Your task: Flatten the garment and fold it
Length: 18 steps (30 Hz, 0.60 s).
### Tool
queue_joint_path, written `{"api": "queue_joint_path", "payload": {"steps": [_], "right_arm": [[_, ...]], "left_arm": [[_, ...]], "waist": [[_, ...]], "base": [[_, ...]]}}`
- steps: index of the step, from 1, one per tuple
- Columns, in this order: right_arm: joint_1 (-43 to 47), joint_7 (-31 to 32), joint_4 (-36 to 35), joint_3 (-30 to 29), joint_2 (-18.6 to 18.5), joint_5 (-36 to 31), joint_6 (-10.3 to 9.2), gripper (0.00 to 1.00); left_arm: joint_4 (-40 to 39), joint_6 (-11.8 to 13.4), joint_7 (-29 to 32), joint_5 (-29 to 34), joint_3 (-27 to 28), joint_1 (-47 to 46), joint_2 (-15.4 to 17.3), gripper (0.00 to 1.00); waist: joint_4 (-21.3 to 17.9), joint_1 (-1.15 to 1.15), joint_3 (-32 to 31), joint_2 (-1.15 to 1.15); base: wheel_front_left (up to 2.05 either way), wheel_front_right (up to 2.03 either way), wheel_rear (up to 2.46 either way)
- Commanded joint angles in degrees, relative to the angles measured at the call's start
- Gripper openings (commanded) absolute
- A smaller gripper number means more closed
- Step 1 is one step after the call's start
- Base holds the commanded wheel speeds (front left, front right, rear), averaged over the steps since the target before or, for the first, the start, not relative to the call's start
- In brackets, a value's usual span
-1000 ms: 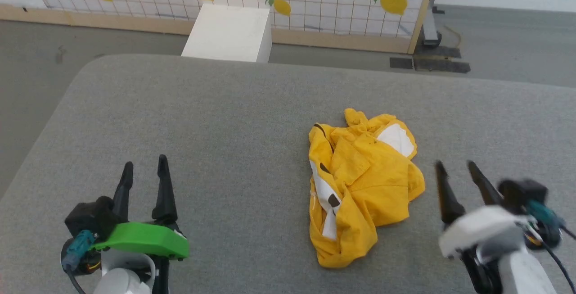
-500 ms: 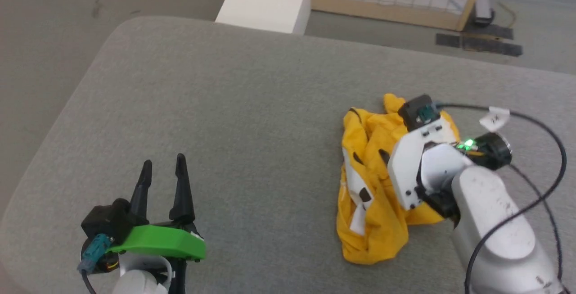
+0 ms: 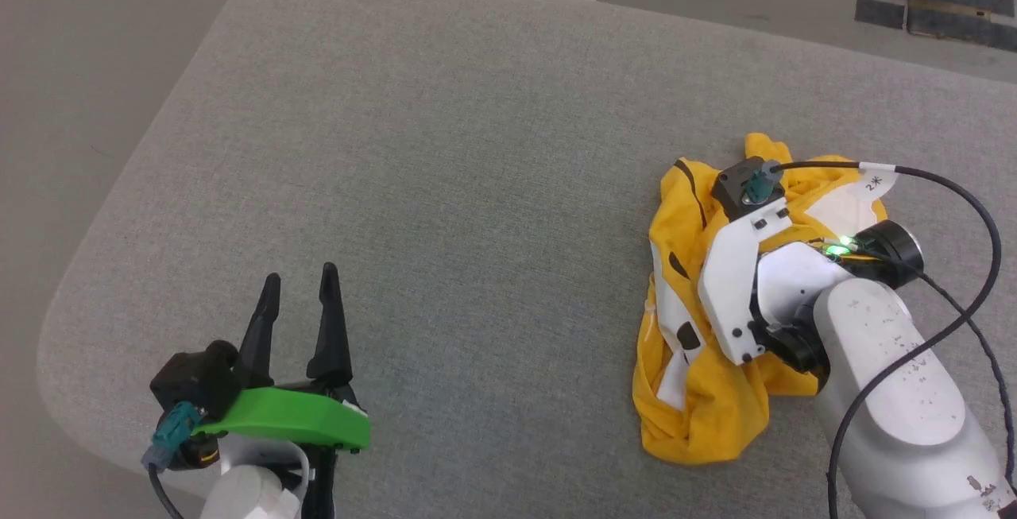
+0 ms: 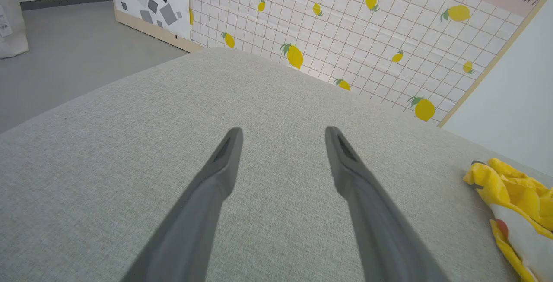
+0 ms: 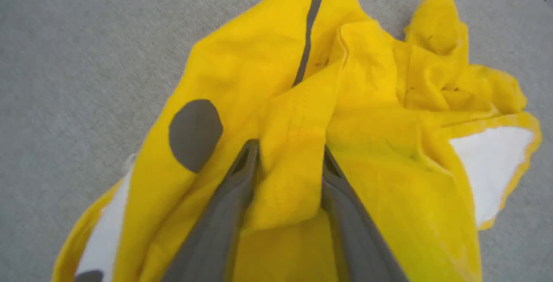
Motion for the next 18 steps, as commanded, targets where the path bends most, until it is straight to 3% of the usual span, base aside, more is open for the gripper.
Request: {"api": "queue_joint_path", "payload": {"steps": [1, 9, 18], "right_arm": [[0.15, -0.66, -0.46, 0.05, -0.01, 0.83, -0.09, 0.00], [2.09, -6.95, -6.93, -3.96, 1.55, 4.48, -0.09, 0.00], [17.47, -11.13, -24.00, -21.02, 4.65, 1.86, -0.09, 0.00]], "left_arm": [[0.20, -0.32, -0.21, 0.53, -0.03, -1.31, -0.36, 1.00], [1.01, -0.67, -0.21, 0.38, -0.57, -1.19, -0.40, 1.00], [1.79, -1.70, -0.21, 1.05, -0.94, -0.51, -0.41, 1.00]], "waist": [[-0.34, 0.00, -0.22, 0.00], [-3.84, 0.00, -3.23, 0.00], [-9.06, 0.00, -5.31, 0.00]], "base": [[0.00, 0.00, 0.00], [0.00, 0.00, 0.00], [0.00, 0.00, 0.00]]}}
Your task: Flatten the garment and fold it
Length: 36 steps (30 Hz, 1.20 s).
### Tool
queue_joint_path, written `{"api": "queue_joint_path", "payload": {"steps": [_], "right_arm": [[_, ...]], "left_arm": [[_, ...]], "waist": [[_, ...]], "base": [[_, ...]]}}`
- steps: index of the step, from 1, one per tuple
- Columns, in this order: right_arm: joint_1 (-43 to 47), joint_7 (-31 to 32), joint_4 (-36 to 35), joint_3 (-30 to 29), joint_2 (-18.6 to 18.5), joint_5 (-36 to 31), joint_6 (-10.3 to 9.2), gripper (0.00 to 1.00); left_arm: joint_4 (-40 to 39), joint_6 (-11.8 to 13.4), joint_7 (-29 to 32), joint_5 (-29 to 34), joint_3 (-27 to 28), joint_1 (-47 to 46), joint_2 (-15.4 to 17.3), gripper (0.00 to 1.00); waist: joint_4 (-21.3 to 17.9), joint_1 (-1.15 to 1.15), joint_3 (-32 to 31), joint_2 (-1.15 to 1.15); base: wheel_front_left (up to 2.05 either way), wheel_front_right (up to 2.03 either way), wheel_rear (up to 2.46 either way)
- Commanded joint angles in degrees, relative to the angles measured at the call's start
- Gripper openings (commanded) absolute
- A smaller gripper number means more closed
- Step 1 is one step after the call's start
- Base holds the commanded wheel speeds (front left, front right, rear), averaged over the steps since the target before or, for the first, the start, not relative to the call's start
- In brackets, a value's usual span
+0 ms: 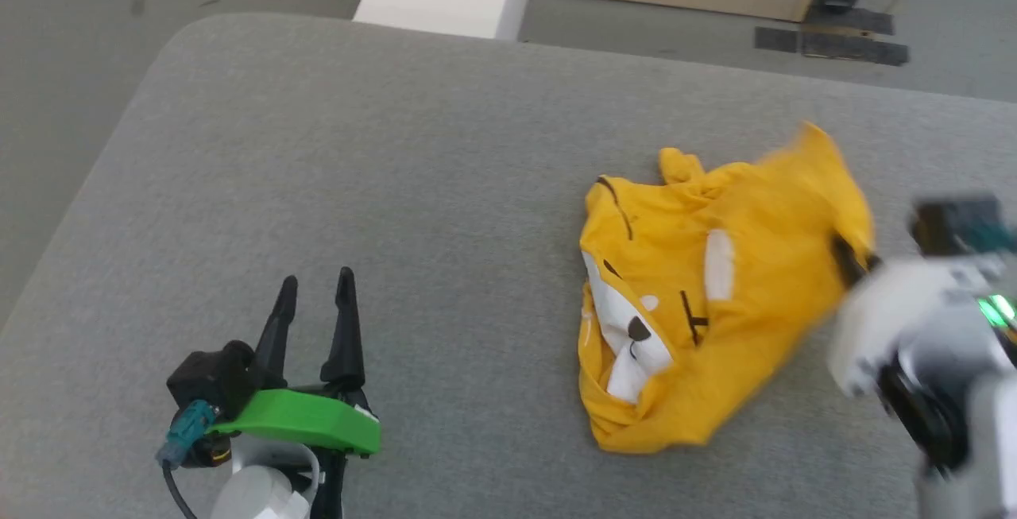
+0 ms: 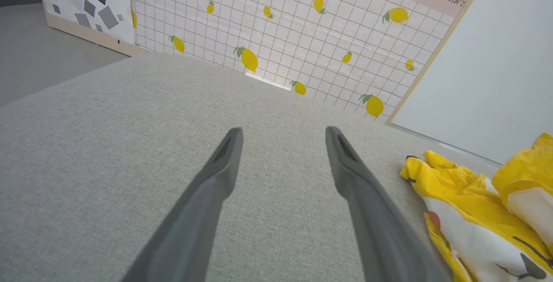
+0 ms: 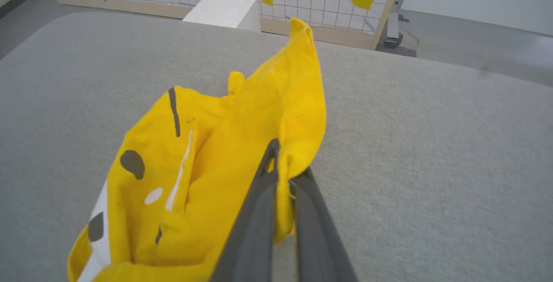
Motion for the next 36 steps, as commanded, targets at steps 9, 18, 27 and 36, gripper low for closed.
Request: {"api": "queue_joint_path", "payload": {"steps": [9, 18, 27, 36], "right_arm": [[24.59, 6.53, -0.96, -11.95, 1.45, 5.92, -0.09, 0.00], [24.98, -0.17, 5.92, -11.59, 1.47, 11.24, -0.09, 1.00], [14.08, -14.65, -1.98, -10.00, 1.47, 10.51, -0.09, 1.00], [2.00, -18.01, 0.74, -8.33, 1.47, 9.96, -0.09, 1.00]], "left_arm": [[1.74, -0.85, -0.22, 0.00, -1.53, -0.64, -0.21, 1.00], [3.86, -1.14, -0.22, -0.27, -2.06, -0.43, -0.21, 1.00], [4.56, -1.42, 0.90, -0.58, -2.37, -2.60, 0.11, 1.00], [10.02, -2.41, 16.19, -3.08, -10.52, -25.07, 0.04, 1.00]], "waist": [[-4.99, -0.01, -1.96, 0.00], [-6.00, -0.01, -2.86, 0.00], [-6.47, -0.01, -2.97, 0.00], [-8.38, -0.01, 2.05, 0.00]], "base": [[0.00, 0.00, 0.00], [0.00, 0.00, 0.00], [0.00, 0.00, 0.00], [0.00, 0.00, 0.00]]}}
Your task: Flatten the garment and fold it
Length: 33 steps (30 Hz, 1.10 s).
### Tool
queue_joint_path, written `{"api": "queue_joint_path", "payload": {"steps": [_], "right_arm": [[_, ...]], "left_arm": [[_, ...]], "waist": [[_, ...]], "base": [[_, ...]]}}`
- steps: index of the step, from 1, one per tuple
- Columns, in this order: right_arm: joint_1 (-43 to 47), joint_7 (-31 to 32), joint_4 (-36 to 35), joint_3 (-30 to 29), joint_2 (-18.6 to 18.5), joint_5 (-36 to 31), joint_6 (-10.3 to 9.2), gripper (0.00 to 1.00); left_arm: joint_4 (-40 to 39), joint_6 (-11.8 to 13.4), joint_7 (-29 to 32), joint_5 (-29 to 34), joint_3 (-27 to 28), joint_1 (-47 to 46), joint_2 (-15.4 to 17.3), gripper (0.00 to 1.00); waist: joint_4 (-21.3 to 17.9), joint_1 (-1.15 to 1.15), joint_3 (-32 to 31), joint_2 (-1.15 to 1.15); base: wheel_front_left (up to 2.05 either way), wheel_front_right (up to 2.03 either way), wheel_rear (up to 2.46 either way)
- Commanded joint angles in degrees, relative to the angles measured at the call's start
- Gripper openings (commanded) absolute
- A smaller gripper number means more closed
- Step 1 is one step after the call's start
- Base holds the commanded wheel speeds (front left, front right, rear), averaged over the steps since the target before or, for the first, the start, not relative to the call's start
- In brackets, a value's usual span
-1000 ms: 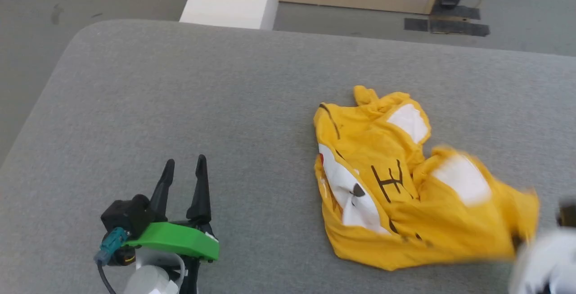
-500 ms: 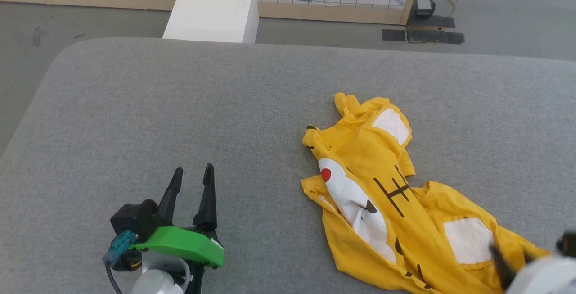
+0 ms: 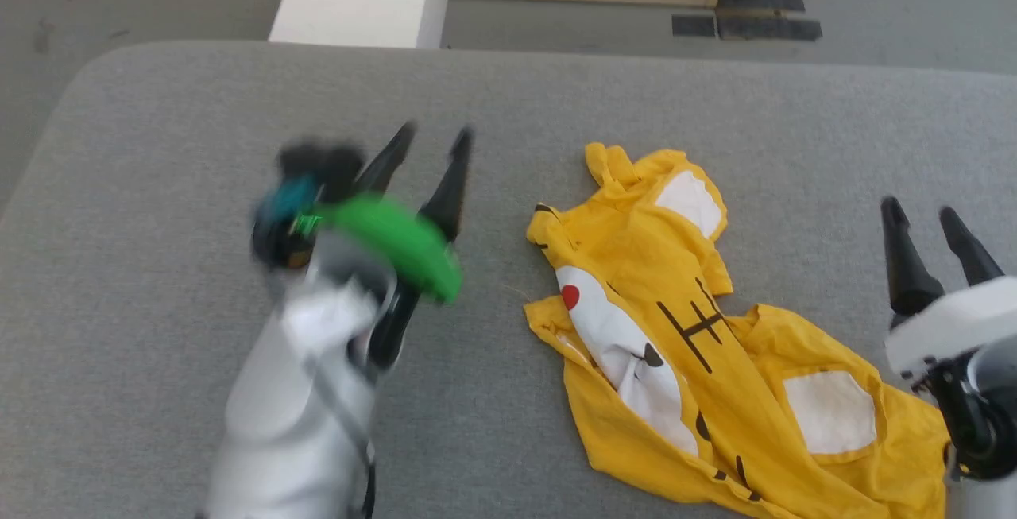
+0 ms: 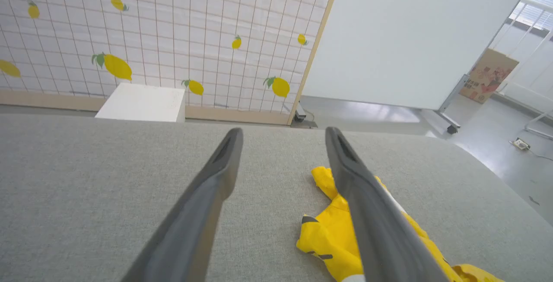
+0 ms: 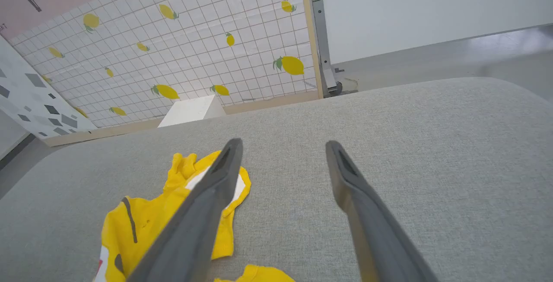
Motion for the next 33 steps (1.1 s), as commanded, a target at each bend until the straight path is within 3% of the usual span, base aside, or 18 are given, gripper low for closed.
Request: {"api": "queue_joint_path", "payload": {"steps": [1, 8, 10, 17, 18, 19, 23, 30, 33], "right_arm": [[-1.39, -0.60, 0.71, 0.62, 0.01, 0.08, -0.08, 1.00], [-3.00, -2.45, 4.78, 3.45, 0.01, 1.63, -0.08, 1.00], [-2.80, -3.01, 5.69, 3.16, 0.01, 1.87, -0.08, 1.00], [-2.12, -4.64, 6.97, 1.00, 0.02, 1.61, -0.08, 1.00], [-2.04, -4.74, 7.03, 0.73, 0.02, 1.49, -0.08, 1.00], [-2.02, -4.82, 7.09, 0.53, 0.02, 1.38, -0.08, 1.00], [-1.92, -4.95, 7.38, 0.37, 0.02, 0.99, -0.08, 1.00], [-0.19, -4.06, 8.47, -0.11, 0.02, -0.24, -0.08, 1.00], [1.94, -3.20, 9.14, -0.41, 0.02, -0.63, -0.08, 1.00]], "left_arm": [[2.29, -0.36, 3.53, -1.10, -1.52, -3.65, -0.11, 1.00], [17.49, 3.99, 28.91, -0.56, -11.87, -17.83, -0.29, 1.00], [20.35, 4.87, 33.81, -0.10, -13.70, -19.55, -0.29, 1.00], [26.35, 4.07, 41.50, -0.59, -17.48, -20.00, -0.30, 1.00], [26.78, 3.84, 41.91, -0.76, -17.88, -19.75, -0.30, 0.33], [26.82, 3.63, 41.70, -1.61, -17.68, -19.40, -0.30, 0.00], [25.39, 3.69, 38.05, -6.80, -14.85, -18.49, -0.31, 0.00], [17.79, 4.91, 25.38, -16.48, -4.65, -17.33, 0.47, 0.00], [10.77, 7.94, 21.33, -17.75, 0.29, -10.23, 4.95, 0.00]], "waist": [[-1.83, 0.00, 2.57, 0.00], [-7.16, 0.00, 7.51, 0.00], [-8.25, 0.00, 8.53, 0.00], [-9.47, 0.00, 10.15, 0.00], [-9.27, 0.00, 10.17, 0.00], [-9.04, 0.00, 10.09, 0.00], [-7.04, 0.00, 8.61, 0.00], [-0.38, 0.00, 2.88, 0.00], [4.44, 0.00, -1.16, 0.00]], "base": [[0.00, 0.00, 0.00], [0.00, 0.00, 0.00], [0.00, 0.00, 0.00], [0.00, 0.00, 0.00], [0.00, 0.00, 0.00], [0.00, 0.00, 0.00], [0.00, 0.00, 0.00], [0.00, 0.00, 0.00], [0.00, 0.00, 0.00]]}}
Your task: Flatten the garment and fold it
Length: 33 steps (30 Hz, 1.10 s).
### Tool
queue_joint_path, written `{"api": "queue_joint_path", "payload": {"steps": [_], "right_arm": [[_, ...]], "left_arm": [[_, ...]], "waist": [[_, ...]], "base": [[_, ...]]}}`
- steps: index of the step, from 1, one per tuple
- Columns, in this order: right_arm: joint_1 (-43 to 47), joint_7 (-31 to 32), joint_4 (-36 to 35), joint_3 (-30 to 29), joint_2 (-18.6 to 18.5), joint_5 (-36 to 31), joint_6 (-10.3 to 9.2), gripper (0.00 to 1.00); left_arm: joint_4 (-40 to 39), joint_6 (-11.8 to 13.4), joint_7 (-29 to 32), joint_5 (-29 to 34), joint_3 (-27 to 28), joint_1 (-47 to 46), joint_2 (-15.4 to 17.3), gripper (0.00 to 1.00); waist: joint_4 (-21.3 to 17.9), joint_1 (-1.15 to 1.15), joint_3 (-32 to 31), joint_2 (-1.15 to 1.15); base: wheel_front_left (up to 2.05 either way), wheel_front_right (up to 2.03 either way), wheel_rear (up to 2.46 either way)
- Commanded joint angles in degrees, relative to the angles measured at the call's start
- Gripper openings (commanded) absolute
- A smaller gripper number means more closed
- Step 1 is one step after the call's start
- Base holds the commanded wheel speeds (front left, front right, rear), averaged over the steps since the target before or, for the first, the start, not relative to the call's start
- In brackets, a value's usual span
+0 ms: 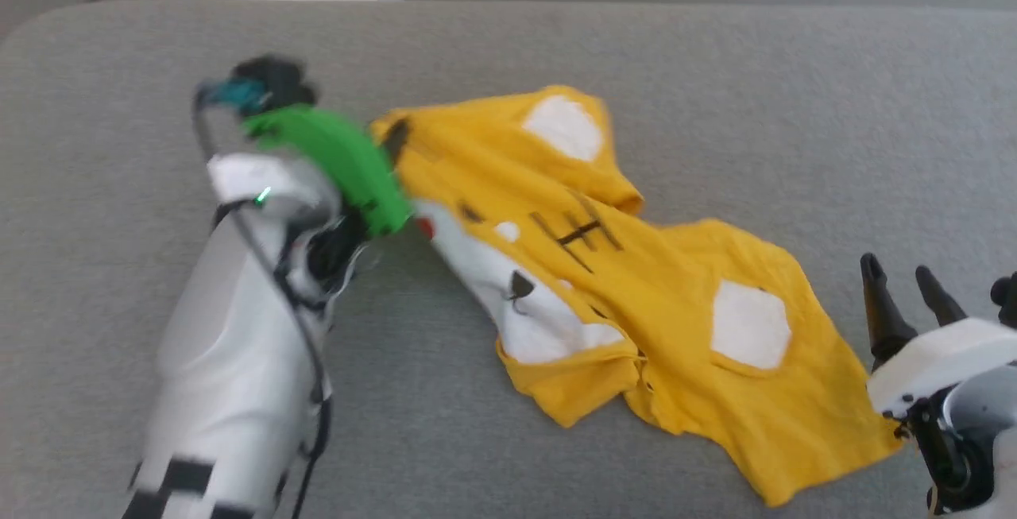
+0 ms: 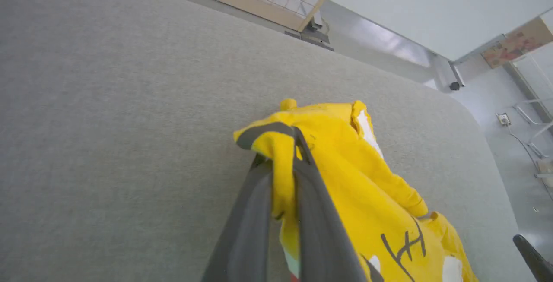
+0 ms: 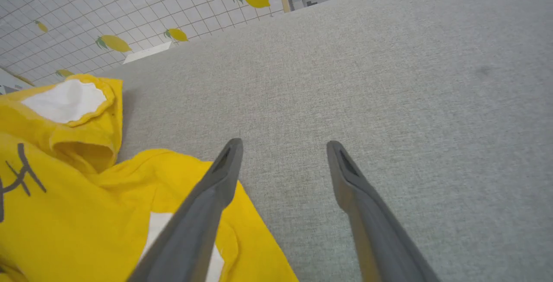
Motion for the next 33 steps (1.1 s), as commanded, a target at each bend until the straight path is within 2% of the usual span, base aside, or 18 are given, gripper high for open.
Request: {"api": "queue_joint_path", "payload": {"steps": [1, 4, 6, 10, 13, 14, 15, 17, 20, 22, 25, 29, 33], "right_arm": [[1.07, 0.28, 0.17, -0.18, -0.01, -0.29, -0.08, 1.00], [2.28, 0.78, 0.54, 0.05, -0.01, -0.08, -0.08, 1.00], [2.91, 0.96, 0.82, 0.19, -0.01, 0.07, -0.08, 1.00], [3.83, 1.52, 1.26, 0.74, -0.01, 0.34, -0.08, 1.00], [4.51, 1.82, 1.58, 0.95, -0.01, 0.37, -0.08, 1.00], [4.71, 1.89, 1.62, 1.01, -0.01, 0.40, -0.08, 1.00], [5.22, 2.12, 1.63, 1.22, -0.01, 0.22, -0.08, 1.00], [5.61, 2.36, 1.42, 1.32, -0.01, -0.05, -0.08, 1.00], [6.11, 3.20, 0.85, 1.37, -0.01, -0.82, -0.08, 1.00], [6.50, 4.83, 0.57, 1.73, -0.01, -1.82, -0.08, 1.00], [7.16, 9.70, 0.41, 2.35, -0.01, -4.76, -0.08, 1.00], [5.62, 17.08, -1.20, 3.46, -0.01, -9.78, -0.08, 1.00], [1.22, 23.80, -1.66, 6.14, -1.53, -14.43, -0.08, 1.00]], "left_arm": [[-1.73, 1.55, -0.42, -0.69, 1.25, 4.51, 1.70, 0.00], [-6.80, 5.09, -0.58, -1.88, 3.78, 14.02, 3.32, 0.00], [-9.73, 6.91, 0.12, -3.08, 4.56, 21.02, 3.16, 0.00], [-13.51, 8.93, 2.57, -5.66, 3.83, 32.86, 0.97, 0.00], [-14.85, 8.96, 3.51, -7.68, 3.07, 37.23, -0.77, 0.00], [-15.53, 8.95, 2.89, -8.16, 3.31, 38.02, -1.16, 0.11], [-18.04, 8.45, -0.51, -9.01, 5.30, 38.54, -1.59, 1.00], [-20.78, 7.50, -4.91, -9.13, 8.02, 38.28, -1.33, 1.00], [-24.82, 5.49, -14.96, -5.57, 11.89, 38.28, 0.95, 1.00], [-26.32, 4.29, -23.06, 0.17, 12.76, 38.76, 3.43, 1.00], [-27.38, 3.76, -33.36, 7.83, 12.21, 39.92, 4.85, 1.00], [-28.61, 4.43, -37.00, 16.20, 11.63, 40.49, 4.25, 1.00], [-31.71, 4.16, -37.17, 21.79, 13.08, 40.09, 0.95, 1.00]], "waist": [[7.91, -0.01, -7.48, 0.00], [9.79, -0.01, -9.24, 0.00], [10.66, -0.01, -10.08, 0.00], [11.42, -0.01, -11.01, 0.00], [11.72, -0.01, -11.66, 0.00], [11.73, -0.01, -11.82, 0.00], [11.58, -0.01, -12.50, 0.00], [11.40, -0.01, -12.94, 0.00], [11.01, -0.01, -13.16, 0.00], [10.85, -0.01, -12.94, 0.00], [10.89, -0.01, -12.06, 0.00], [11.12, -0.01, -9.92, 0.00], [11.61, -0.01, -7.31, 0.00]], "base": [[0.00, 0.00, 0.00], [0.00, 0.00, 0.00], [0.00, 0.00, 0.00], [0.00, 0.00, 0.00], [0.00, 0.00, 0.00], [0.00, 0.00, 0.00], [0.00, 0.00, 0.00], [0.00, 0.00, 0.00], [0.00, 0.00, 0.00], [0.00, 0.00, 0.00], [0.00, 0.00, 0.00], [0.00, 0.00, 0.00], [0.00, 0.00, 0.00]]}}
